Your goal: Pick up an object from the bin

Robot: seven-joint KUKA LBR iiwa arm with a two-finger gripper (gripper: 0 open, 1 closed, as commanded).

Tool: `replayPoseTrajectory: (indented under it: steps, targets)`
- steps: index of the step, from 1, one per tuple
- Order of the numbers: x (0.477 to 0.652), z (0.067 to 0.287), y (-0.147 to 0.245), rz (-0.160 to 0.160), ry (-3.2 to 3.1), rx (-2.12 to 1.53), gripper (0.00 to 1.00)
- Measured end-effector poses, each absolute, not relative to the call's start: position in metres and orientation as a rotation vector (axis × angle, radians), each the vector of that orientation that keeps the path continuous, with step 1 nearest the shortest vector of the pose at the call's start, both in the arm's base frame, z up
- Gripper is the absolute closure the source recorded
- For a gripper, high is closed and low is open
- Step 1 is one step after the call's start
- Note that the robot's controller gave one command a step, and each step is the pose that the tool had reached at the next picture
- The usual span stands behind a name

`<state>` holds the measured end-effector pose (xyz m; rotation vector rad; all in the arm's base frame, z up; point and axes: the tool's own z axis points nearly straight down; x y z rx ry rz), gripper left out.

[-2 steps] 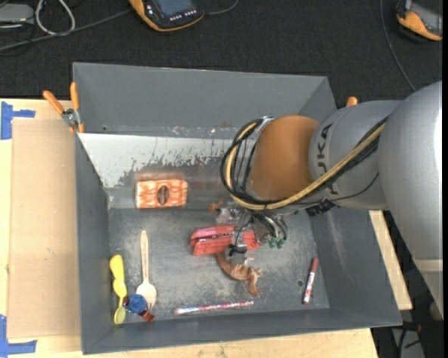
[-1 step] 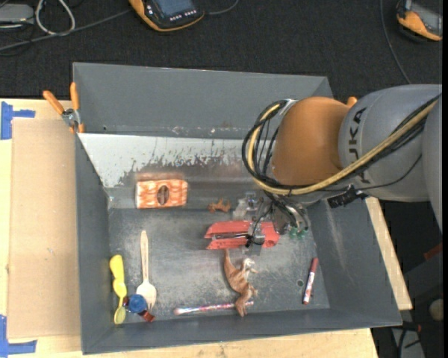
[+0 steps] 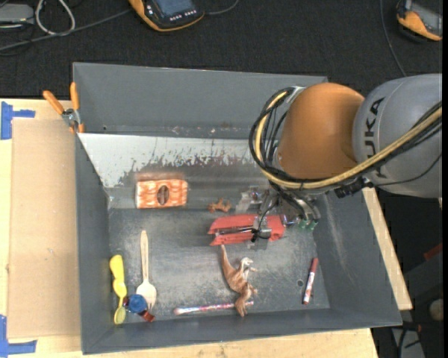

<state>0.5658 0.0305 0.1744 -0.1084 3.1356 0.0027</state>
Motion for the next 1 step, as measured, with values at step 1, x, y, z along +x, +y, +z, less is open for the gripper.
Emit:
replayPoseTrajectory:
  steps: [1]
  targets:
    - [0.5712,0.2332,0.0216,0.002,3.143,-0.106,1.0]
